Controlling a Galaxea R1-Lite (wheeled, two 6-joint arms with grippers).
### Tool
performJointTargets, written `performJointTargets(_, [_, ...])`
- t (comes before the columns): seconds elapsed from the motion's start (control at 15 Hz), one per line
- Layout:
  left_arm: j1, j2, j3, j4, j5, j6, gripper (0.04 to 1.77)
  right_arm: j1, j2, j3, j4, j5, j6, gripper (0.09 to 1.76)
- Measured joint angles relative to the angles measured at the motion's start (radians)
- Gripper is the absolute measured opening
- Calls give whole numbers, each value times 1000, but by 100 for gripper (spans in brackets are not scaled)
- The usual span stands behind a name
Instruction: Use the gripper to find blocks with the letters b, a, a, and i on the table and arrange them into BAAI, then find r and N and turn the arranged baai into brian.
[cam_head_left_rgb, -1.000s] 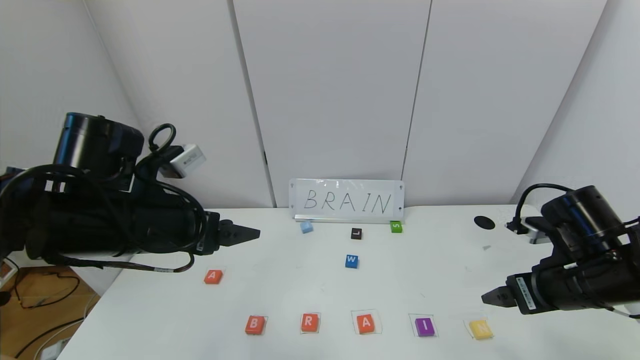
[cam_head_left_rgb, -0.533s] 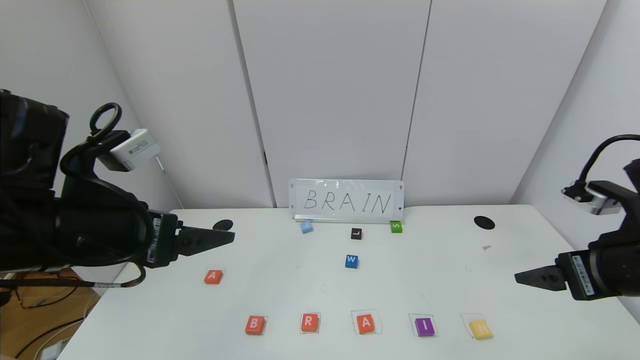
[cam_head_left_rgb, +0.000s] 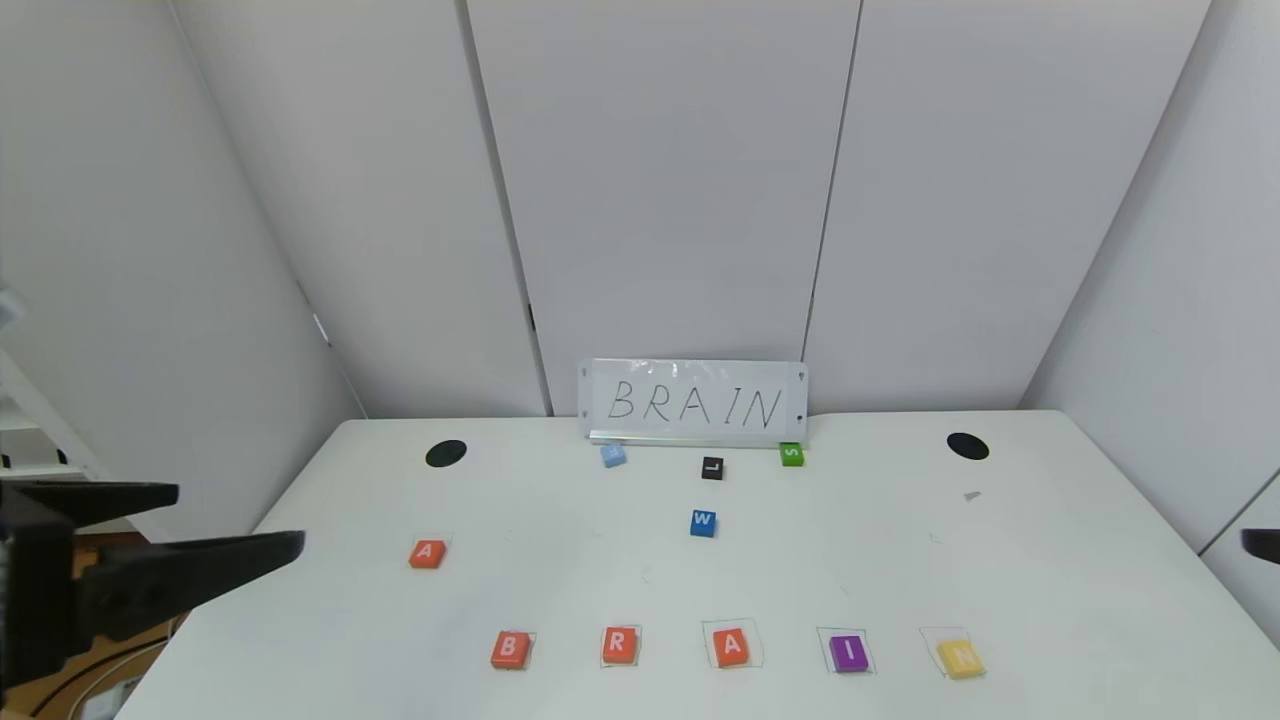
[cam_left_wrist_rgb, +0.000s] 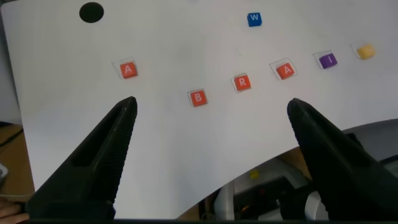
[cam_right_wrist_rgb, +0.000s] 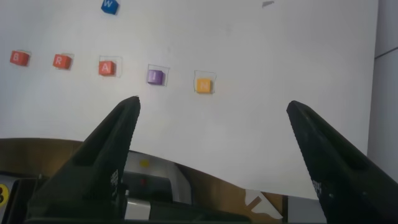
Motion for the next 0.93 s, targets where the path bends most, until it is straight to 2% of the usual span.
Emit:
performJointTargets(0.47, [19, -306, 18, 191, 66, 29, 172, -52, -287, -33, 103, -28, -1, 171])
performJointTargets(0.8, [126, -507, 75, 289, 59, 80, 172, -148, -457, -10, 171, -19, -3, 171])
performJointTargets(0.93, [145, -576, 104, 327, 56, 91, 172, -176, -520, 0, 193, -17, -4, 171])
